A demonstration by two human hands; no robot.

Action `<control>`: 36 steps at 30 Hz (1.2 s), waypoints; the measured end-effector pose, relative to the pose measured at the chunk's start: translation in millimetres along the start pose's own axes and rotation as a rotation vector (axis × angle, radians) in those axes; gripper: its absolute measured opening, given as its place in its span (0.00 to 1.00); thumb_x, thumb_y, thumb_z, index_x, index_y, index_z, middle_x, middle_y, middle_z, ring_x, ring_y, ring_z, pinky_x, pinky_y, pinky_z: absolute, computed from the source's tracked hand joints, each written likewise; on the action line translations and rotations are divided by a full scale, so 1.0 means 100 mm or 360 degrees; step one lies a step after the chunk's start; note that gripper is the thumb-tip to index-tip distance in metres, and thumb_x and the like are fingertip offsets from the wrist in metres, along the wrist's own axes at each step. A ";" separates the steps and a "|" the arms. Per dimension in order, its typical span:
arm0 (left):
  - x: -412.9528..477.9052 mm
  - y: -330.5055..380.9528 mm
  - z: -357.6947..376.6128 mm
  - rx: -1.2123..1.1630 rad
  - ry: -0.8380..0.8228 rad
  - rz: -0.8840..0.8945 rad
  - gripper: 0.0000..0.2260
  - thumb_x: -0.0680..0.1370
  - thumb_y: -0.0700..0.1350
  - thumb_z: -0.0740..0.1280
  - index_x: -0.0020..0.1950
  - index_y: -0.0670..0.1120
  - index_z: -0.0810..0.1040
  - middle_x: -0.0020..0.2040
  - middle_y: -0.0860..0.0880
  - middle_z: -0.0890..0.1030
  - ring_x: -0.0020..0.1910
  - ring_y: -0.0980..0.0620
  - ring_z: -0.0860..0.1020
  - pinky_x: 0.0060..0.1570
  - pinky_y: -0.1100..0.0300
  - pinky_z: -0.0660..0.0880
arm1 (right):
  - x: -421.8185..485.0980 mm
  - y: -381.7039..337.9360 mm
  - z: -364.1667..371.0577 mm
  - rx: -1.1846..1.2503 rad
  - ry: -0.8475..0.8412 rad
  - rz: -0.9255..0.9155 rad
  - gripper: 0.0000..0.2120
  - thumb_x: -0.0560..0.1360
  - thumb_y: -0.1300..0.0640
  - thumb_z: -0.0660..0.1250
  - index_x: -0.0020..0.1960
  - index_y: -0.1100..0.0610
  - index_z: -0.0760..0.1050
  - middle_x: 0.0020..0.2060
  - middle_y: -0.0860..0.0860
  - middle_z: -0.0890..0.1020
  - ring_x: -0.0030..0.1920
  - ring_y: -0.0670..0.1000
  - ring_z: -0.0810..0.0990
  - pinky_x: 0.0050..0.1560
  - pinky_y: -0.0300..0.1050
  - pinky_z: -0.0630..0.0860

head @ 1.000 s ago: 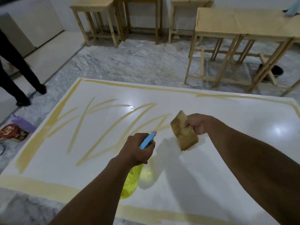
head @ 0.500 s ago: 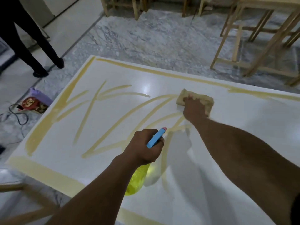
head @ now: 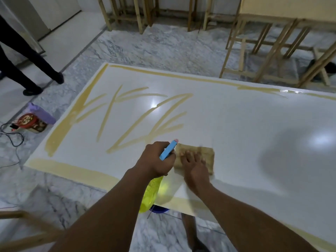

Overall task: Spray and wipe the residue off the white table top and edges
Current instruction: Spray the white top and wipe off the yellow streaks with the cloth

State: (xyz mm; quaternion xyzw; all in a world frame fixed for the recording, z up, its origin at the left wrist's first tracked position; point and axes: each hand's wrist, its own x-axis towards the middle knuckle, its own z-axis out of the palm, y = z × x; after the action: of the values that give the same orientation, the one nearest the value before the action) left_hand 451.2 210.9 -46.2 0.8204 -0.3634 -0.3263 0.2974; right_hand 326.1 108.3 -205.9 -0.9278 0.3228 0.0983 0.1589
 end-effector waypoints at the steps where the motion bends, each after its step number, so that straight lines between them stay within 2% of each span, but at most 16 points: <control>1: -0.16 -0.04 -0.01 -0.0010 -0.0010 0.0001 0.08 0.80 0.43 0.66 0.41 0.44 0.78 0.32 0.46 0.78 0.28 0.44 0.84 0.27 0.61 0.80 | -0.22 -0.12 0.08 0.0040 0.0049 0.0018 0.27 0.80 0.65 0.58 0.79 0.56 0.61 0.78 0.59 0.60 0.76 0.68 0.59 0.74 0.65 0.58; 4: -0.59 -0.20 -0.08 -0.0049 0.0001 -0.0010 0.10 0.81 0.43 0.65 0.40 0.47 0.76 0.32 0.48 0.77 0.28 0.44 0.84 0.26 0.67 0.74 | -0.57 -0.29 0.05 -0.0043 -0.0040 0.0006 0.25 0.82 0.60 0.56 0.78 0.52 0.62 0.77 0.53 0.64 0.76 0.61 0.62 0.74 0.54 0.61; 6: -0.77 -0.30 -0.15 -0.0020 0.0000 -0.0004 0.10 0.81 0.44 0.64 0.41 0.44 0.77 0.31 0.48 0.77 0.27 0.45 0.85 0.26 0.65 0.74 | -0.59 -0.28 -0.16 0.0135 0.0011 -0.0004 0.20 0.79 0.58 0.58 0.69 0.46 0.75 0.68 0.46 0.77 0.68 0.53 0.75 0.65 0.46 0.71; 8: -0.89 -0.37 -0.20 0.0028 -0.0010 0.0017 0.10 0.81 0.45 0.64 0.42 0.43 0.77 0.31 0.49 0.77 0.26 0.46 0.85 0.28 0.62 0.77 | -0.56 -0.20 -0.47 0.0735 -0.0022 0.0176 0.13 0.74 0.56 0.63 0.54 0.48 0.82 0.52 0.47 0.85 0.53 0.52 0.83 0.49 0.46 0.76; 10: -0.95 -0.40 -0.22 0.0046 -0.0019 0.0038 0.10 0.81 0.45 0.65 0.42 0.44 0.77 0.31 0.48 0.78 0.26 0.46 0.84 0.31 0.56 0.81 | -0.51 -0.06 -0.77 0.1488 -0.0149 0.0463 0.11 0.70 0.58 0.63 0.50 0.56 0.82 0.46 0.53 0.84 0.45 0.56 0.82 0.43 0.49 0.76; 12: -0.95 -0.37 -0.22 0.0060 -0.0054 0.0069 0.10 0.81 0.46 0.65 0.41 0.44 0.77 0.32 0.47 0.78 0.26 0.45 0.84 0.28 0.56 0.81 | -0.50 0.13 -0.97 0.2095 -0.0236 0.0748 0.18 0.68 0.64 0.62 0.56 0.64 0.77 0.49 0.59 0.80 0.46 0.58 0.79 0.46 0.51 0.76; 15: -0.80 -0.29 -0.22 0.0069 -0.0099 0.0080 0.11 0.81 0.45 0.65 0.40 0.46 0.76 0.31 0.49 0.77 0.24 0.49 0.82 0.26 0.64 0.74 | -0.44 0.29 -1.12 0.2560 -0.0396 0.0887 0.17 0.73 0.68 0.62 0.61 0.64 0.75 0.54 0.62 0.82 0.54 0.62 0.82 0.54 0.54 0.79; 19: -0.35 -0.11 -0.25 0.0079 -0.0211 0.0051 0.10 0.81 0.46 0.65 0.39 0.46 0.74 0.32 0.49 0.76 0.25 0.50 0.83 0.29 0.62 0.76 | 0.06 0.43 -1.19 0.2515 -0.0554 0.0911 0.19 0.74 0.68 0.60 0.65 0.64 0.74 0.57 0.62 0.82 0.55 0.62 0.82 0.59 0.57 0.79; 22: 0.00 0.02 -0.26 0.0175 -0.0284 -0.0003 0.11 0.79 0.45 0.64 0.36 0.48 0.72 0.33 0.49 0.77 0.26 0.49 0.83 0.28 0.64 0.74 | 0.48 0.49 -1.28 0.2411 -0.0601 0.0889 0.23 0.73 0.68 0.60 0.67 0.63 0.72 0.63 0.63 0.80 0.57 0.62 0.81 0.63 0.58 0.76; 25: 0.31 0.12 -0.30 0.0325 -0.0372 -0.0063 0.10 0.77 0.47 0.63 0.36 0.48 0.73 0.33 0.50 0.79 0.27 0.48 0.85 0.34 0.59 0.81 | 0.80 0.58 -1.43 0.2372 -0.0663 0.0846 0.20 0.74 0.68 0.59 0.65 0.62 0.74 0.57 0.62 0.82 0.56 0.62 0.82 0.61 0.57 0.78; 28: 0.64 0.18 -0.38 0.0280 -0.0327 -0.0110 0.08 0.78 0.48 0.63 0.40 0.47 0.75 0.36 0.48 0.81 0.28 0.48 0.86 0.34 0.59 0.81 | 1.21 0.77 -1.64 0.2192 -0.0734 0.0811 0.20 0.70 0.68 0.63 0.61 0.63 0.75 0.55 0.61 0.80 0.55 0.62 0.81 0.64 0.61 0.75; 29: 0.73 0.19 -0.42 0.0203 -0.0288 -0.0127 0.08 0.79 0.47 0.63 0.42 0.47 0.76 0.37 0.48 0.81 0.28 0.47 0.86 0.34 0.59 0.81 | 1.34 0.81 -1.74 0.2058 -0.0734 0.0813 0.19 0.68 0.68 0.64 0.59 0.62 0.75 0.52 0.60 0.79 0.52 0.61 0.81 0.61 0.60 0.76; 31: 0.89 0.18 -0.49 0.0053 -0.0194 -0.0132 0.06 0.79 0.46 0.64 0.44 0.47 0.77 0.38 0.47 0.81 0.28 0.45 0.85 0.33 0.55 0.83 | 1.67 0.88 -1.98 0.1732 -0.0676 0.0812 0.17 0.68 0.69 0.64 0.56 0.62 0.73 0.47 0.58 0.77 0.46 0.58 0.79 0.49 0.52 0.79; 32: 0.96 0.17 -0.53 0.0003 -0.0144 -0.0122 0.05 0.79 0.45 0.64 0.45 0.47 0.78 0.37 0.47 0.80 0.28 0.45 0.84 0.34 0.51 0.85 | 1.86 0.91 -2.11 0.1578 -0.0608 0.0794 0.13 0.70 0.69 0.63 0.55 0.63 0.72 0.45 0.57 0.76 0.44 0.58 0.78 0.44 0.48 0.78; 34: 1.07 0.15 -0.58 -0.0028 -0.0047 -0.0100 0.05 0.79 0.45 0.65 0.46 0.46 0.79 0.37 0.45 0.80 0.29 0.44 0.84 0.35 0.45 0.85 | 2.26 0.91 -2.37 0.1298 -0.0399 0.0708 0.09 0.75 0.68 0.60 0.54 0.63 0.72 0.44 0.57 0.75 0.43 0.57 0.76 0.41 0.47 0.73; 36: 1.15 0.09 -0.62 0.0007 0.0044 -0.0096 0.06 0.78 0.46 0.65 0.48 0.44 0.79 0.40 0.41 0.82 0.32 0.40 0.84 0.36 0.42 0.84 | 2.68 0.85 -2.53 0.1016 -0.0143 0.0545 0.04 0.79 0.63 0.60 0.50 0.61 0.73 0.43 0.57 0.74 0.38 0.54 0.73 0.38 0.45 0.67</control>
State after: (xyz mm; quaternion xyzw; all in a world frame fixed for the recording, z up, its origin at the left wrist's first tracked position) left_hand 554.5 130.4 -38.1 0.8360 -0.3353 -0.3229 0.2905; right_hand 499.4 -197.4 -66.7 -0.7587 0.4806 0.0585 0.4359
